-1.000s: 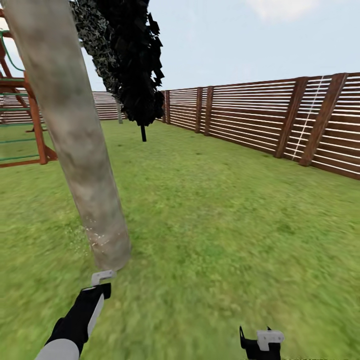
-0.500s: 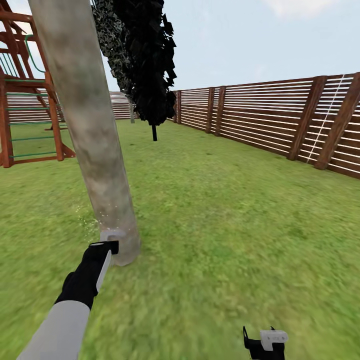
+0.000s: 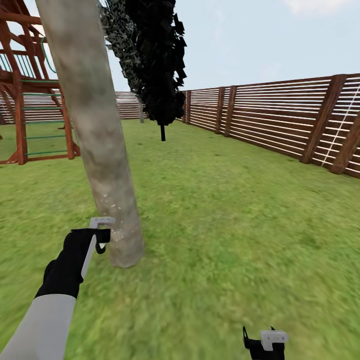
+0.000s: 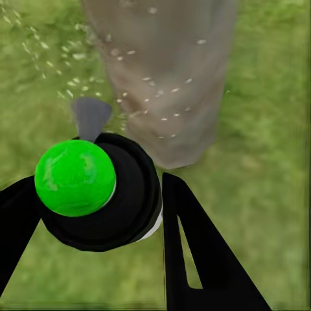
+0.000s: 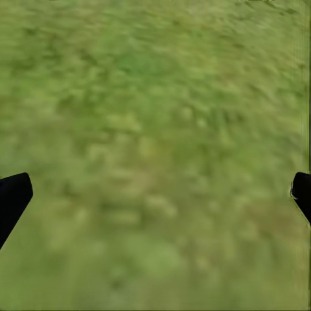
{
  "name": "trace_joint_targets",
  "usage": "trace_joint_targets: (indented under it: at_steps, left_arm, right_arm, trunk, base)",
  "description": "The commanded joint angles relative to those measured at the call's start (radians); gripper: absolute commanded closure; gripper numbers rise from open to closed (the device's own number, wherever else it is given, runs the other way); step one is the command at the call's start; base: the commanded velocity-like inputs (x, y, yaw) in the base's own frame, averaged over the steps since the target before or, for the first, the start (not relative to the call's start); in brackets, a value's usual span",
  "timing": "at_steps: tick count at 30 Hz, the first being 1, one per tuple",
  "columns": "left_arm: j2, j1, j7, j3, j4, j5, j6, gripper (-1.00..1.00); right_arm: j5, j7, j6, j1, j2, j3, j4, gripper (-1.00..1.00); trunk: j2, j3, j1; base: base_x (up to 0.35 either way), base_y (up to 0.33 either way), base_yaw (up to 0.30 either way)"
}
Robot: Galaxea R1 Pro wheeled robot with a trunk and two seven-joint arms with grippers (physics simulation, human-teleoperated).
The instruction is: In the garden, pick up the pesticide atomizer on the floor and spray pesticide onto both trees until each tree trunk is fully covered.
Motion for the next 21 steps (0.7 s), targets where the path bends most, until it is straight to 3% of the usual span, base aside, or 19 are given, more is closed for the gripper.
trace_joint_targets:
  at_steps: [1, 6, 11, 21]
  left_arm:
    - [0.001, 0.001, 0.000, 0.000, 0.000, -0.002, 0.003, 1.00]
    - [0.015, 0.013, 0.001, 0.001, 0.006, -0.010, 0.010, 1.00]
    - [0.014, 0.014, 0.001, -0.005, 0.008, -0.010, 0.086, 1.00]
    - [0.013, 0.014, 0.001, -0.006, 0.017, -0.009, 0.087, 1.00]
  right_arm:
    - [0.000, -0.001, 0.000, 0.000, 0.000, 0.000, 0.000, -1.00]
    - [0.000, -0.001, 0.000, 0.000, 0.000, 0.000, 0.000, -1.00]
    - [0.000, -0.001, 0.000, 0.000, 0.000, 0.000, 0.000, -1.00]
    - [0.000, 0.000, 0.000, 0.000, 0.000, 0.000, 0.000, -1.00]
  trunk:
    - [0.000, 0.000, 0.000]
    - [0.000, 0.000, 0.000]
    - [0.000, 0.000, 0.000]
    - [0.000, 0.000, 0.000]
  base:
    - [0.061, -0.256, 0.002]
    - [0.011, -0.269, 0.148]
    - [0.024, -0.272, 0.239]
    - [0.220, -0.195, 0.046]
